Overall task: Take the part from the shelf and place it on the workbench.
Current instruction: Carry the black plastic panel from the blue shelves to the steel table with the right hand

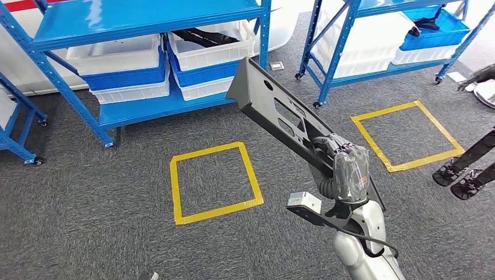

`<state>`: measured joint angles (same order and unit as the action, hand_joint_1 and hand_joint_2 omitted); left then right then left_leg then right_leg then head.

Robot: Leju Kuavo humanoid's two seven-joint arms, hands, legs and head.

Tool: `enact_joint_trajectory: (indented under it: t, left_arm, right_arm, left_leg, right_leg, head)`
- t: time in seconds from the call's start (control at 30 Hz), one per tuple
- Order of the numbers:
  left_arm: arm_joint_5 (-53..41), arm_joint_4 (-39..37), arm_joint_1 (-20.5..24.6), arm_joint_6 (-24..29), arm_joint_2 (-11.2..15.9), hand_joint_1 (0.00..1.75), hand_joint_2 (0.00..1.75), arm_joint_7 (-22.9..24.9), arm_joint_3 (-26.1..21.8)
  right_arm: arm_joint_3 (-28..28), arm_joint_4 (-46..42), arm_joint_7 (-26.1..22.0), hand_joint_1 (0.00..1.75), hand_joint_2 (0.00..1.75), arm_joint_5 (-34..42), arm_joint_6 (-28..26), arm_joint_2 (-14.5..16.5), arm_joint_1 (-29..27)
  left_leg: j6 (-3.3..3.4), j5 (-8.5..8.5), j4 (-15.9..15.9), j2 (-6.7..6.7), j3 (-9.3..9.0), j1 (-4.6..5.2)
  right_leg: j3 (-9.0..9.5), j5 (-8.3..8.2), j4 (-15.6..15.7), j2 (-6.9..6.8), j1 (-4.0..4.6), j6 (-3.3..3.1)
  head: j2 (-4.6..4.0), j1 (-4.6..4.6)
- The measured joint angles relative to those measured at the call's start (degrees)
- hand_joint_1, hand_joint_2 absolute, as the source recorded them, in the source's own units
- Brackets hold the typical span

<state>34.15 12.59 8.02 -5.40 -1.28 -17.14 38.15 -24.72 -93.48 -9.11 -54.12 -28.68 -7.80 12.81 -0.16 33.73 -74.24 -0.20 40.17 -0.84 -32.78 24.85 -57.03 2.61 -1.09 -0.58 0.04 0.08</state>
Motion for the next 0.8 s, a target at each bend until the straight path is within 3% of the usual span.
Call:
enact_joint_trajectory:
  t: [0.07,0.1,0.17,0.2,0.27,0.33,0.4,0.47,0.5,0.57,0.63,0.7,0.73,0.77,0.8]
  left_arm:
    - [0.00,0.00,-0.04,0.02,0.01,0.00,1.75,0.00,-0.04]
    - [-0.01,-0.01,-0.04,0.03,0.03,0.00,1.75,0.00,-0.05]
    - [0.00,-0.01,-0.05,0.07,0.06,0.00,1.75,0.00,-0.07]
    - [0.03,-0.01,-0.06,0.10,0.05,0.00,1.75,-0.01,-0.08]
    - [0.13,0.00,-0.03,0.23,-0.13,0.00,1.75,-0.10,-0.15]
    - [0.37,0.00,0.00,0.51,-0.28,0.00,1.75,-0.36,-0.40]
    - [0.58,0.00,-0.12,0.75,-0.37,0.00,1.75,-0.64,-0.74]
    - [0.64,-0.01,-0.28,0.92,-0.51,0.00,1.75,-0.77,-0.96]
    - [0.66,-0.01,-0.33,1.03,-0.55,0.00,1.75,-0.79,-1.03]
    - [0.68,-0.02,-0.34,1.24,-0.69,0.00,1.75,-0.79,-1.14]
    - [0.69,-0.02,-0.33,1.56,-0.78,0.00,1.75,-0.79,-1.29]
    - [0.72,-0.02,-0.33,1.90,-0.81,0.00,1.75,-0.78,-1.45]
    - [0.74,-0.02,-0.33,1.99,-0.85,0.00,1.75,-0.78,-1.51]
    - [0.77,-0.01,-0.30,2.12,-0.90,0.00,1.75,-0.77,-1.54]
    - [0.80,-0.01,-0.26,2.27,-0.90,0.00,1.75,-0.77,-1.58]
  right_arm:
    - [-0.07,0.10,0.00,1.75,1.75,0.01,0.00,0.04,-0.11]
    - [-0.09,0.11,0.00,1.75,1.75,0.01,0.00,0.07,-0.09]
    - [-0.14,0.13,-0.01,1.75,1.75,-0.01,0.00,0.13,-0.02]
    - [-0.18,0.14,-0.02,1.75,1.75,-0.03,0.00,0.15,0.01]
    - [-0.30,0.19,-0.06,1.75,1.75,-0.19,0.02,0.15,0.04]
    - [-0.44,0.27,-0.08,1.75,1.75,-0.52,0.11,0.18,0.31]
    - [-0.63,0.48,-0.09,1.75,1.75,-0.86,0.30,0.25,0.76]
    - [-0.81,0.84,-0.09,1.75,1.75,-1.01,0.42,0.28,0.91]
    - [-0.86,1.04,-0.09,1.75,1.75,-1.02,0.44,0.27,0.90]
    - [-0.87,1.38,-0.09,1.75,1.75,-1.02,0.45,0.25,0.93]
    - [-0.90,1.59,-0.09,1.75,1.75,-1.05,0.44,0.27,1.12]
    - [-0.93,1.85,-0.08,1.75,1.75,-1.31,0.44,0.27,1.37]
    - [-0.92,2.01,-0.07,1.75,1.75,-1.52,0.44,0.23,1.43]
    - [-0.90,2.16,-0.06,1.75,1.75,-1.75,0.44,0.17,1.43]
    - [-0.86,2.30,-0.04,1.75,1.75,-1.92,0.44,0.10,1.48]
  left_leg:
    - [0.14,-4.07,6.75,-0.88,-3.22,-0.25]
    - [0.21,-5.64,10.74,-2.30,-5.15,-0.48]
    - [0.47,-6.88,15.14,-4.20,-7.11,-0.62]
    - [0.68,-6.74,15.50,-4.33,-7.18,-0.48]
    - [1.44,-7.19,15.90,-2.88,-7.18,-0.31]
    - [2.29,-7.71,16.59,-1.35,-7.32,-0.50]
    - [2.68,-7.85,16.84,0.29,-7.29,-0.46]
    - [2.72,-7.82,16.82,1.94,-7.18,-0.35]
    - [2.68,-7.79,16.80,2.68,-7.16,-0.36]
    - [2.42,-7.66,16.74,4.02,-7.24,-0.50]
    - [1.73,-7.39,16.56,5.16,-7.36,-0.37]
    - [0.90,-7.19,16.47,6.25,-7.51,-0.11]
    - [0.57,-7.14,16.51,6.82,-7.63,-0.15]
    - [0.21,-6.97,16.47,6.93,-7.69,-0.30]
    - [-0.08,-6.41,15.94,6.09,-7.58,-0.51]
  right_leg:
    - [-0.03,-0.03,-0.23,1.41,-0.01,0.00]
    - [-0.21,0.01,-0.47,2.06,0.12,0.10]
    - [-0.87,-0.07,-0.84,3.20,0.32,0.65]
    - [-1.25,-0.22,-0.84,3.77,0.34,1.07]
    - [-1.97,-0.52,-0.79,4.45,0.28,1.89]
    - [-3.57,0.76,-3.29,2.24,0.51,2.10]
    - [-6.84,3.95,-10.15,-0.82,0.52,1.92]
    - [-9.51,6.19,-16.27,-1.77,0.17,2.26]
    - [-9.43,6.13,-16.64,-2.01,-0.05,2.68]
    - [-5.98,3.94,-10.99,-3.13,-0.56,3.79]
    - [-1.77,1.88,-3.39,-5.56,-0.57,4.24]
    - [-0.47,1.35,-0.66,-6.27,-0.08,3.58]
    - [-0.57,1.22,-0.75,-5.52,0.16,3.14]
    - [-0.67,1.12,-0.77,-4.76,-0.16,2.69]
    - [-0.69,1.02,-0.74,-4.11,-0.38,2.30]
  head:
    - [0.00,-0.01]
    - [0.00,0.01]
    - [0.00,0.05]
    - [0.00,0.05]
    - [0.00,0.04]
    - [0.00,0.34]
    - [0.00,0.74]
    - [0.00,0.88]
    - [0.00,0.89]
    - [0.00,0.90]
    - [0.00,0.92]
    - [0.00,0.82]
    - [0.00,0.75]
    - [0.00,0.66]
    - [0.00,0.62]
